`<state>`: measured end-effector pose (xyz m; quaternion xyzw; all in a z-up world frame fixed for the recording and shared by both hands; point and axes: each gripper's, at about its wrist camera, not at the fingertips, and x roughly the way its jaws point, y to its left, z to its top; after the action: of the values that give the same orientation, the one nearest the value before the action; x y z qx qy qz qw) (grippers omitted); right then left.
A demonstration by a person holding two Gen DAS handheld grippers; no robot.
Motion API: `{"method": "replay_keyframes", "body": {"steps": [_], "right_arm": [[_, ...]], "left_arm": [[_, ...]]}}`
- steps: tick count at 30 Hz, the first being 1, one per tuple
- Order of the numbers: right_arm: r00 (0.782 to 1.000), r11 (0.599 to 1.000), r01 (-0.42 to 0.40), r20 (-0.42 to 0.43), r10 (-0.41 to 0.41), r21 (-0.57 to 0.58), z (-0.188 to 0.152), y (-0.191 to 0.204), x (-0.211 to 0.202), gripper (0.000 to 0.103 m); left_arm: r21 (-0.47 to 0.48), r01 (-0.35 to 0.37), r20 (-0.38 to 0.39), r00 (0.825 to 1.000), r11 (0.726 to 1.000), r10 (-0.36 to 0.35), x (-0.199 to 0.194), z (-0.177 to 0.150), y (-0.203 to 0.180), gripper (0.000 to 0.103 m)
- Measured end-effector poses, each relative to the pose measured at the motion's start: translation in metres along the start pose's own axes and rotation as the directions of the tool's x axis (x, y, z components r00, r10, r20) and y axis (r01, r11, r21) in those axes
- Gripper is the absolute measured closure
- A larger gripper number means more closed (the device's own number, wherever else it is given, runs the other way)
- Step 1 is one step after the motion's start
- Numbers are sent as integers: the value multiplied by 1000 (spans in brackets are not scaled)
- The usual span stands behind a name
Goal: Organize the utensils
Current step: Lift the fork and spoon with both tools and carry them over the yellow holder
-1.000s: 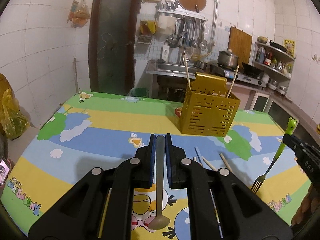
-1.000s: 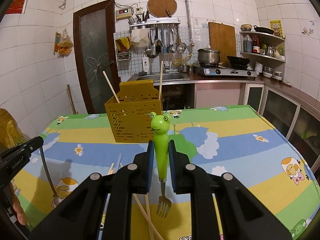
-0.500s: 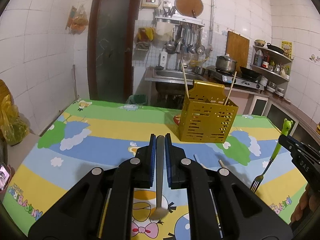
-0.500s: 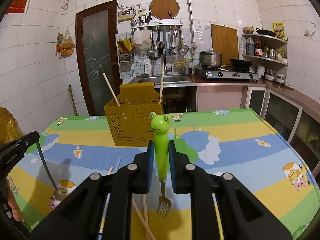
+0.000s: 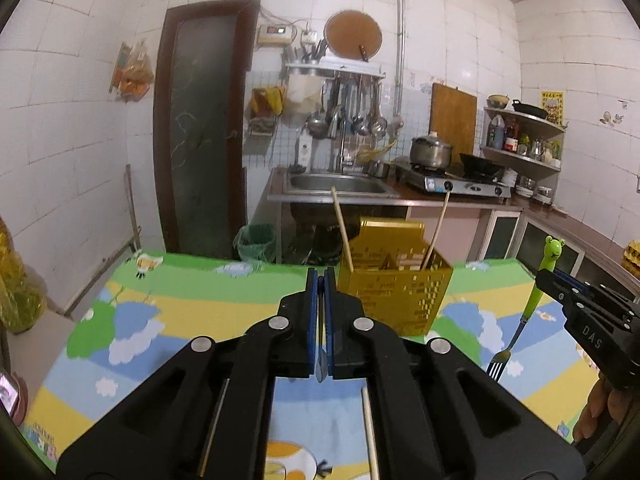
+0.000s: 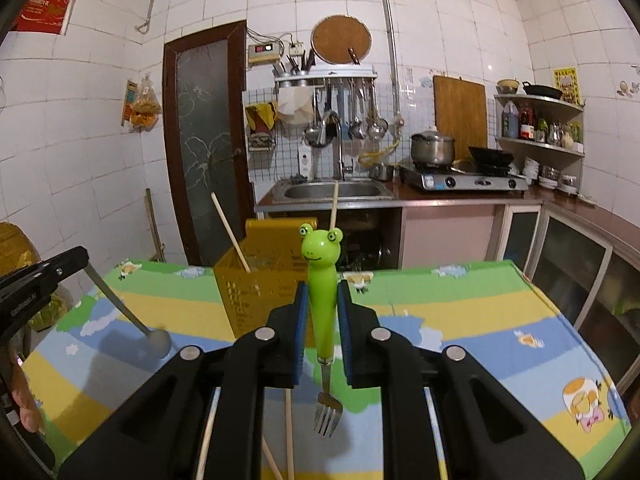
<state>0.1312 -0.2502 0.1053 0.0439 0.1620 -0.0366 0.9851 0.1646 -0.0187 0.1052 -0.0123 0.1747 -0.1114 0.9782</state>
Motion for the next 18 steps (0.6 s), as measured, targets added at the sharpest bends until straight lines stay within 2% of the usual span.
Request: {"method": "replay_keyframes", "body": {"steps": [7,11,15,18], "right_arm": [[998,999,-32,47,33,-10,38,1,14,88],[993,999,-38,110,40,-19,71,3,24,88],[984,998,-65,165,65,-2,107,1,36,88],[979,997,-80,187,79,-3,127,2,58,88]], "left_arm": [[25,13,60,998,1000,-15,12,38,-8,101],[23,32,112,993,999,-34,26,73,-12,101],[16,53,164,985,998,-55,50,106,-18,101],[1,76,172,982,997,-76,73,118,-25,101]]}}
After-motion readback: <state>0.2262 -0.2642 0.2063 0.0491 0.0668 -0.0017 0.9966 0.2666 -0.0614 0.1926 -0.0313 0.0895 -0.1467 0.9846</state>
